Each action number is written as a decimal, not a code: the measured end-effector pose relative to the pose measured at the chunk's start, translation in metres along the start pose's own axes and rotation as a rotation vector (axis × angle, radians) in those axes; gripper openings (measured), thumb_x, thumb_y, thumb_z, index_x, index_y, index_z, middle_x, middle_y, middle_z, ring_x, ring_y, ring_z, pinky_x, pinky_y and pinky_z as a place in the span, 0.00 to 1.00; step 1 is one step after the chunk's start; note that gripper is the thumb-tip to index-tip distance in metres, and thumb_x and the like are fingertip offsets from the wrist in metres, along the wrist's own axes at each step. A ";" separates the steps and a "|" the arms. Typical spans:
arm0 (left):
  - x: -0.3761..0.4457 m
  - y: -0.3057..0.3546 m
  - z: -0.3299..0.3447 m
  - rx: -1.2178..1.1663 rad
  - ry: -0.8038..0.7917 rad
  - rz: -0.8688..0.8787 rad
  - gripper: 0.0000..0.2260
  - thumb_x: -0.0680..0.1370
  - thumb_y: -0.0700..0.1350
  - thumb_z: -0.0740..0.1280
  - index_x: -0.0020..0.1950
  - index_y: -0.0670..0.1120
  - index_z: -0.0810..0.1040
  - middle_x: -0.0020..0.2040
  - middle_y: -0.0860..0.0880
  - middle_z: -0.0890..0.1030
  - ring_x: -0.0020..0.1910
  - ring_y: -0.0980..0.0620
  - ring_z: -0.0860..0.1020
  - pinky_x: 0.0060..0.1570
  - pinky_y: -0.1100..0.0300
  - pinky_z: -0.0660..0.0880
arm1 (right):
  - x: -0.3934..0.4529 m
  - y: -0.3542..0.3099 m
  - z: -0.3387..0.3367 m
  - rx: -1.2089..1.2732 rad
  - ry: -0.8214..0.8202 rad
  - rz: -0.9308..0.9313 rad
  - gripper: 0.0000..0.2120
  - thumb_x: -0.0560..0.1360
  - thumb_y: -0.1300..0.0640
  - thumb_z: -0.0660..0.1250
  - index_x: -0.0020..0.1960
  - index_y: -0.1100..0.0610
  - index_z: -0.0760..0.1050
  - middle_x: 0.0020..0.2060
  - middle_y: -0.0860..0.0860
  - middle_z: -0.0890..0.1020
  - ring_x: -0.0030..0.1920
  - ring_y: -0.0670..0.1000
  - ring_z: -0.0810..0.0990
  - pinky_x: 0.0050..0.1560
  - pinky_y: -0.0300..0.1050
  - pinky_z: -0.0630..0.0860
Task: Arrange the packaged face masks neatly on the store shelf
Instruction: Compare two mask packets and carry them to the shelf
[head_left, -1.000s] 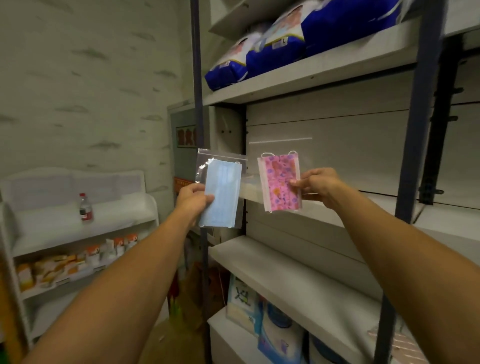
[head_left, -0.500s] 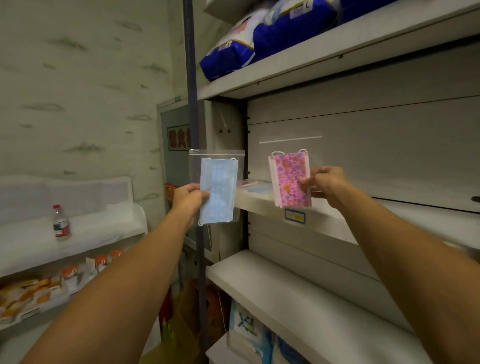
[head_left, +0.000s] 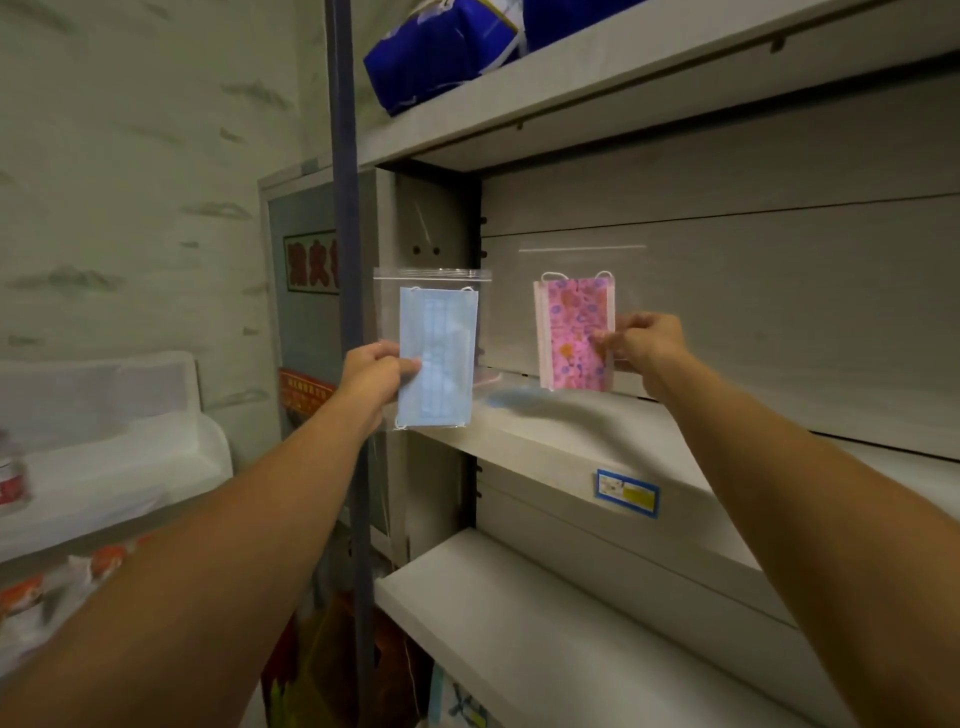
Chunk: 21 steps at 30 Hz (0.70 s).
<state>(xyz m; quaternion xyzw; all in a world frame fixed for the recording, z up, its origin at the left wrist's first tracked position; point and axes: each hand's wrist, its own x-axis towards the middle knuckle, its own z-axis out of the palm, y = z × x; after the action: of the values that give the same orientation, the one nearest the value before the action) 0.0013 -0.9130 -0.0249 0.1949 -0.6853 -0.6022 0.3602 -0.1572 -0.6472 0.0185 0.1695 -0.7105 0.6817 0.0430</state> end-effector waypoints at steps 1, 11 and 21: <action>0.009 -0.004 0.001 -0.003 -0.007 -0.001 0.09 0.77 0.39 0.72 0.56 0.43 0.80 0.56 0.46 0.81 0.53 0.46 0.81 0.54 0.46 0.82 | 0.006 0.001 0.003 0.005 0.009 -0.009 0.16 0.71 0.66 0.77 0.56 0.66 0.76 0.51 0.59 0.84 0.45 0.56 0.85 0.42 0.50 0.84; 0.113 -0.029 0.029 -0.179 -0.226 -0.049 0.08 0.77 0.37 0.71 0.56 0.44 0.80 0.55 0.46 0.82 0.53 0.46 0.82 0.52 0.51 0.82 | 0.047 0.014 0.040 -0.027 0.069 -0.077 0.14 0.72 0.66 0.76 0.56 0.67 0.77 0.48 0.56 0.83 0.44 0.52 0.84 0.36 0.43 0.81; 0.191 -0.050 0.077 -0.074 -0.532 -0.048 0.09 0.77 0.36 0.71 0.55 0.46 0.80 0.50 0.48 0.82 0.48 0.48 0.81 0.44 0.52 0.80 | 0.076 0.041 0.064 0.055 0.226 -0.078 0.13 0.71 0.69 0.76 0.54 0.67 0.79 0.46 0.58 0.84 0.43 0.54 0.85 0.38 0.45 0.83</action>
<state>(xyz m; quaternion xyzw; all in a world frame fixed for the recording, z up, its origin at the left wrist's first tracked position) -0.1895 -1.0040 -0.0250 0.0327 -0.7287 -0.6651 0.1598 -0.2297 -0.7231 -0.0026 0.1201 -0.6751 0.7134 0.1448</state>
